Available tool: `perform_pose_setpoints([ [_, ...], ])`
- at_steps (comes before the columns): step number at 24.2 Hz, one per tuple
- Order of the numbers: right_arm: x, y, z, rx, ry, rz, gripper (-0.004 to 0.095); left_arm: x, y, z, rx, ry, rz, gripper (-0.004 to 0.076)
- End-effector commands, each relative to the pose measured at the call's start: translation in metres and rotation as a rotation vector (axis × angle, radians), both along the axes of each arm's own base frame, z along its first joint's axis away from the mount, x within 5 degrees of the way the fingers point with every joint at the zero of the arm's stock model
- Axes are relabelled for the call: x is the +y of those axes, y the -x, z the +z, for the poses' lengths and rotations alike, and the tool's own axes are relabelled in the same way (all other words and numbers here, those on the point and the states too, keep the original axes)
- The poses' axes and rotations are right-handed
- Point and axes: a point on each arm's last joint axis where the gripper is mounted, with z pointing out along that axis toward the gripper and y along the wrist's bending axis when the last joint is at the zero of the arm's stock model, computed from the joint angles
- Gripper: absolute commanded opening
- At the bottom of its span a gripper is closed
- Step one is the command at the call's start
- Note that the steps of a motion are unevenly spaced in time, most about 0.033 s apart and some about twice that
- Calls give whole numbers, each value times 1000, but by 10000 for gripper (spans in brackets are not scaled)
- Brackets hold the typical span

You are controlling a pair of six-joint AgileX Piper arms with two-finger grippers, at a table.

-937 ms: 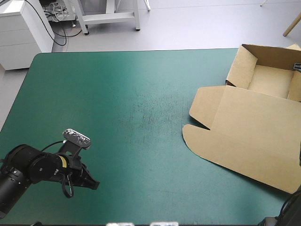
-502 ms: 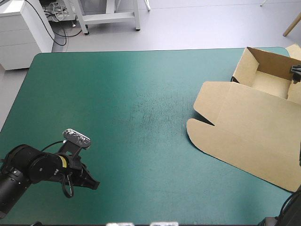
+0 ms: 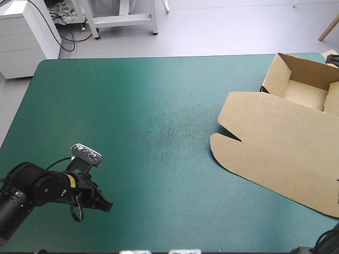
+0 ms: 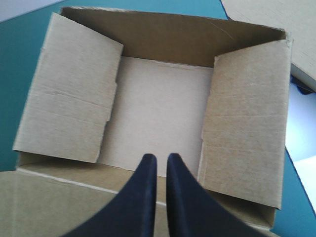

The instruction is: Fold the box

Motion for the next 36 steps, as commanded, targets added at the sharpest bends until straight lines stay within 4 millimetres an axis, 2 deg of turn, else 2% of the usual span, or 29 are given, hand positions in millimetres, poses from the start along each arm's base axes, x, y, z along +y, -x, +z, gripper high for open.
perform_pose_setpoints([
  [1, 20, 26, 48, -174, 3, 30, -20, -2, -3, 10, -62, 55, 13, -8],
  [4, 42, 39, 60, -199, 26, 86, -20, -3, -4, 11, -78, 61, 11, -8],
  [10, 129, 56, 63, -190, 32, 348, -20, -6, -11, 15, -161, 105, 19, -8],
  [11, 148, 59, 57, -168, 43, 416, -20, -6, -11, 16, -166, 106, 17, -8],
  [14, 182, 72, 44, -113, 78, 529, -20, -6, -11, 15, -169, 94, 0, -8],
  [17, 215, 98, 11, -2, 134, 660, -20, -2, -4, 22, -215, 99, -30, -8],
  [19, 224, 119, -6, 14, 140, 707, -20, 3, 6, 29, -273, 108, -60, -8],
  [23, 225, 146, -27, 2, 118, 722, -20, 12, 23, 35, -343, 135, -72, -8],
  [27, 218, 179, -53, -14, 104, 714, -20, 22, 42, 21, -371, 136, -88, -8],
  [29, 212, 205, -71, -32, 99, 713, -20, 28, 53, 6, -371, 129, -95, -8],
  [36, 201, 251, -110, -72, 95, 701, -20, 34, 66, -20, -372, 139, -92, -8],
])
